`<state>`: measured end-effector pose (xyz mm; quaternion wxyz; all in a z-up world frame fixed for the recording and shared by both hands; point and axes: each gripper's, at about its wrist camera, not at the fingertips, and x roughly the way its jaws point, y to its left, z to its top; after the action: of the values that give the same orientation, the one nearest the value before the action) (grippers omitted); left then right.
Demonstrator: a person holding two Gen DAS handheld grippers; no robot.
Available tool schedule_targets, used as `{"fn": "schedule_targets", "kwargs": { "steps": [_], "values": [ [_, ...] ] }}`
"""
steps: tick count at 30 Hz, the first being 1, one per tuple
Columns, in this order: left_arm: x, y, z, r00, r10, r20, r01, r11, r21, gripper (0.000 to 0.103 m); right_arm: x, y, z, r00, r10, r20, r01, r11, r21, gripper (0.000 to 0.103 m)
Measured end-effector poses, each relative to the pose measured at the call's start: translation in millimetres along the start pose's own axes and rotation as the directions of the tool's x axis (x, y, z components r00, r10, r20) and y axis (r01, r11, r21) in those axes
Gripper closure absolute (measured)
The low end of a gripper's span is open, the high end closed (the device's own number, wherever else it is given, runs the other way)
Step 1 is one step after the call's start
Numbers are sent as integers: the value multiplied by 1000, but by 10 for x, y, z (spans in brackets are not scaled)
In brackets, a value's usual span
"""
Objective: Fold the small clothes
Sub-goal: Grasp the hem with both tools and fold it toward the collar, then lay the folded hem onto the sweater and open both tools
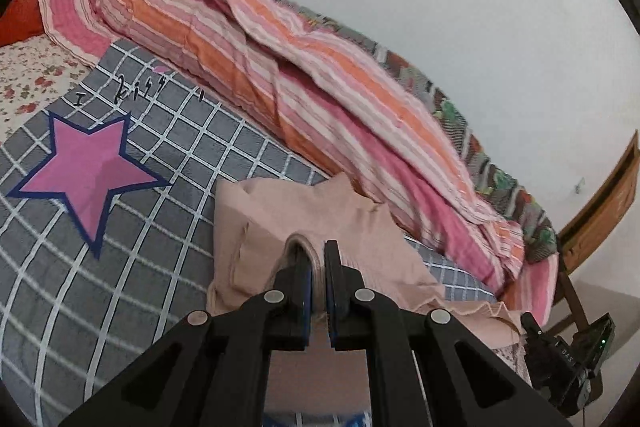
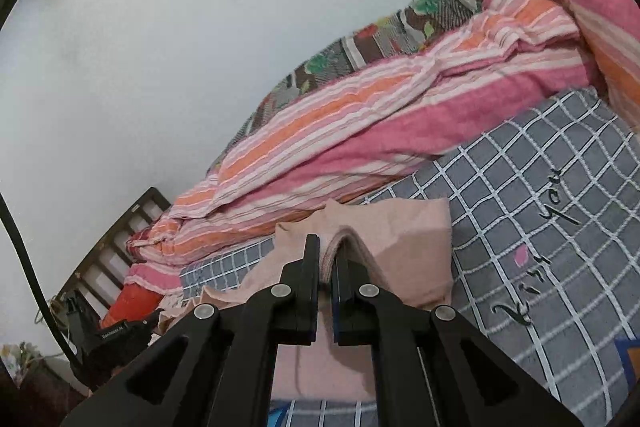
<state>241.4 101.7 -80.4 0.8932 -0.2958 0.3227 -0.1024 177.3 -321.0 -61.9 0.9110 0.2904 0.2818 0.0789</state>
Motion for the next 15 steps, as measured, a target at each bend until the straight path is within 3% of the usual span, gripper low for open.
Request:
{"fn": "schedule_targets", "kwargs": {
  "steps": [5,15],
  "values": [
    [399,41,141,999,30,-26,-30,999,-21,97,377,-41,99,999,-40,-29,40,999,-23,98],
    [1079,38,381,993,102,-62,-101,995,23,96,1150,-198,287,988,-127,-89,119,988,-97,98]
  ]
}}
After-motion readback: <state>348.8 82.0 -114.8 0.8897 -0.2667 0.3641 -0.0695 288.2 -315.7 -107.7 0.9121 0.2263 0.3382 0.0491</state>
